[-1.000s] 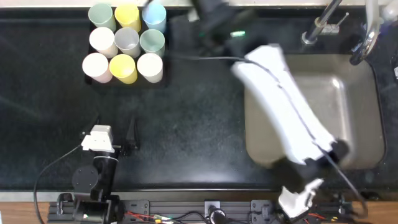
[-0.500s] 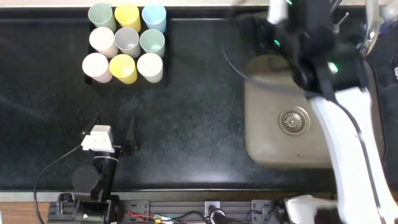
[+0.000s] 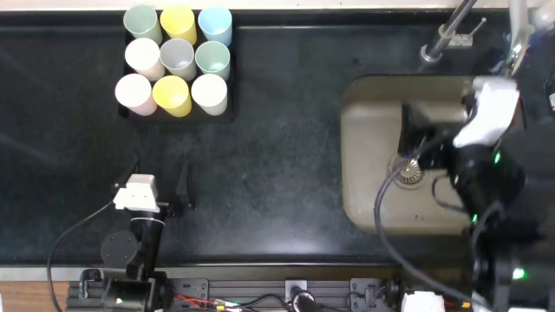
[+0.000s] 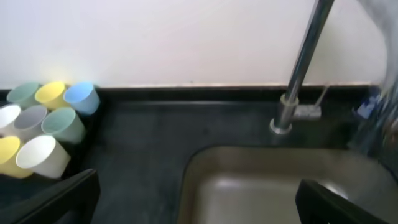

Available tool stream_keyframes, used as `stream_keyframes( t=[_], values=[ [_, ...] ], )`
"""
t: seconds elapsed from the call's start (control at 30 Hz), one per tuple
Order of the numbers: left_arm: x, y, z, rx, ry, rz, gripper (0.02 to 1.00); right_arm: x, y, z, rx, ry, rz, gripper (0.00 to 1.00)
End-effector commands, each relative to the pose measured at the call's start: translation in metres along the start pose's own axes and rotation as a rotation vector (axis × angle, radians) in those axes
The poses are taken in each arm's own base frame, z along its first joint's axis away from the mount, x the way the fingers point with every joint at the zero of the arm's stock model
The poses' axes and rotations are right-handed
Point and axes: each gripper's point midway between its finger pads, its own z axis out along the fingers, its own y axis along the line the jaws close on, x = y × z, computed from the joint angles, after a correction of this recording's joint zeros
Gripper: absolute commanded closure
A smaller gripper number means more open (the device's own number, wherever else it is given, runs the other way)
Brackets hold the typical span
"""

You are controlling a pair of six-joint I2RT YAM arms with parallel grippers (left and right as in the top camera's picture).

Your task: Store Cups

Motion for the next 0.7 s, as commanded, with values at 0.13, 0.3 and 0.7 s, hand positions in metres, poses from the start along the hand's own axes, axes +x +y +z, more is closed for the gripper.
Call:
stream_keyframes(
  t=[0.13,0.3,0.7],
  values=[
    [-0.001,-0.005,-0.001,0.024,-0.007,0.019,0.020,0.037,0.006,-0.008,-0.040,-0.004,-0.011,0.003],
    [-0.001,-0.005,-0.001,0.024,-0.007,0.019,0.020,0.055,0.006,-0.001,-0.035,-0.041,-0.028,0.003],
    [-0.001,-0.005,-0.001,0.024,-0.007,0.019,0.023,0.091,-0.006,0.030,0.039,-0.207,-0.054,0.003]
  ],
)
